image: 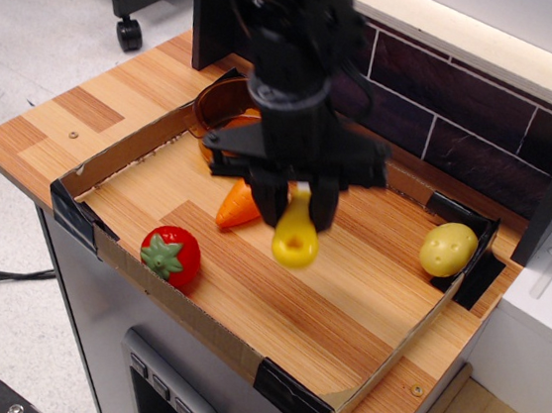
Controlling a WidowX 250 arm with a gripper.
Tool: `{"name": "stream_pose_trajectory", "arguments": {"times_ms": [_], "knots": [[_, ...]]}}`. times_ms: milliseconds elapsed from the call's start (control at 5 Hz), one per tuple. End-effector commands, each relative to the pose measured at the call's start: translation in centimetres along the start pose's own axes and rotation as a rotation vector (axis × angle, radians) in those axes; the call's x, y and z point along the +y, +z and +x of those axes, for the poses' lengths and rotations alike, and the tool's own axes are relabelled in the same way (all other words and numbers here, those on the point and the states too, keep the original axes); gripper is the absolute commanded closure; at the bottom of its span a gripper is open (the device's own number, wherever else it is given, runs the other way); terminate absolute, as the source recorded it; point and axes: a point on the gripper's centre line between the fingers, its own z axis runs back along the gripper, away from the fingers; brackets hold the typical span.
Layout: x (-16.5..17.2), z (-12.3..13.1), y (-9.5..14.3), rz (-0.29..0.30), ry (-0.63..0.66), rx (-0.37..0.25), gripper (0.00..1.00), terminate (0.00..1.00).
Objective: Put knife in pot
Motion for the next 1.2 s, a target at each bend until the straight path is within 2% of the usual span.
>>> {"name": "stream_pose_trajectory", "arguments": {"times_ms": [0, 200, 400, 600, 1000], "knots": [[1.0, 5.4, 2.6, 0.020, 0.279, 0.032, 1.00, 0.00], [1.8, 8.8, 2.6, 0.032, 0.423, 0.041, 1.00, 0.00], [3.0, 10.9, 1.5, 0.064, 0.519, -0.002, 1.00, 0.00], [4.0, 11.9, 0.2, 0.090, 0.552, -0.021, 1.00, 0.00], [5.7, 13.4, -2.1, 0.142, 0.559, -0.104, 1.00, 0.00]]}}
